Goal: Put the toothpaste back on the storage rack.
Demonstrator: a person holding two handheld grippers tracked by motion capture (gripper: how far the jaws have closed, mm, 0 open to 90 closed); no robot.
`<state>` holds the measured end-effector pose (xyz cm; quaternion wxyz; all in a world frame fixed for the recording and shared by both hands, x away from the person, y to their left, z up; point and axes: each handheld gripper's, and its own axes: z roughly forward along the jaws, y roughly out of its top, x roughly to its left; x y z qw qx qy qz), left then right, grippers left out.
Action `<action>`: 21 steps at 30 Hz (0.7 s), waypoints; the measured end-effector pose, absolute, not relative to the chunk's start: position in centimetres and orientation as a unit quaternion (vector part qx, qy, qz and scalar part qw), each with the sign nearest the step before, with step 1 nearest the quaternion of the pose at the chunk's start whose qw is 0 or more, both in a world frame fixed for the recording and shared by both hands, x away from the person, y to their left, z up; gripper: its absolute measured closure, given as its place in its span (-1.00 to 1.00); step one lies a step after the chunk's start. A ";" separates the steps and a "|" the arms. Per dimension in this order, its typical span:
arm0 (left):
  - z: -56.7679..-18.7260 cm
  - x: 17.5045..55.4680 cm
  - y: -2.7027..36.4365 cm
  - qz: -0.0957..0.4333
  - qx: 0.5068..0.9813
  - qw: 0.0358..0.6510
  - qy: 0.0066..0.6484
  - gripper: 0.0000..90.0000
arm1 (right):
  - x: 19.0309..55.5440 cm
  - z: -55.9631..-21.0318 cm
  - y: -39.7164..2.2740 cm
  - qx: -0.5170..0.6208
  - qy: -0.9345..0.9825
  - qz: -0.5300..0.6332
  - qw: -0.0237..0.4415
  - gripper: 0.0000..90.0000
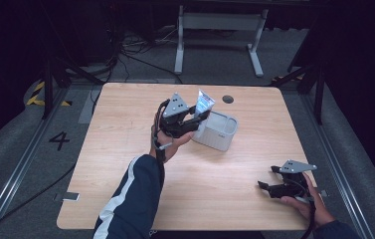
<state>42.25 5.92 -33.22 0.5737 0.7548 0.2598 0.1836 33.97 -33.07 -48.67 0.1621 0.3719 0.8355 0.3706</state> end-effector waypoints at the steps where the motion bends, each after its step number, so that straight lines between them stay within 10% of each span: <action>1: -33.1 42.3 5.8 0.182 0.756 0.573 0.259 0.47 | 34.0 -48.7 -33.1 0.372 0.835 0.371 0.162 -0.62; 21: -32.0 43.6 3.6 0.187 0.744 0.591 0.250 0.47 | 33.9 -48.7 -33.1 0.370 0.836 0.371 0.161 -0.62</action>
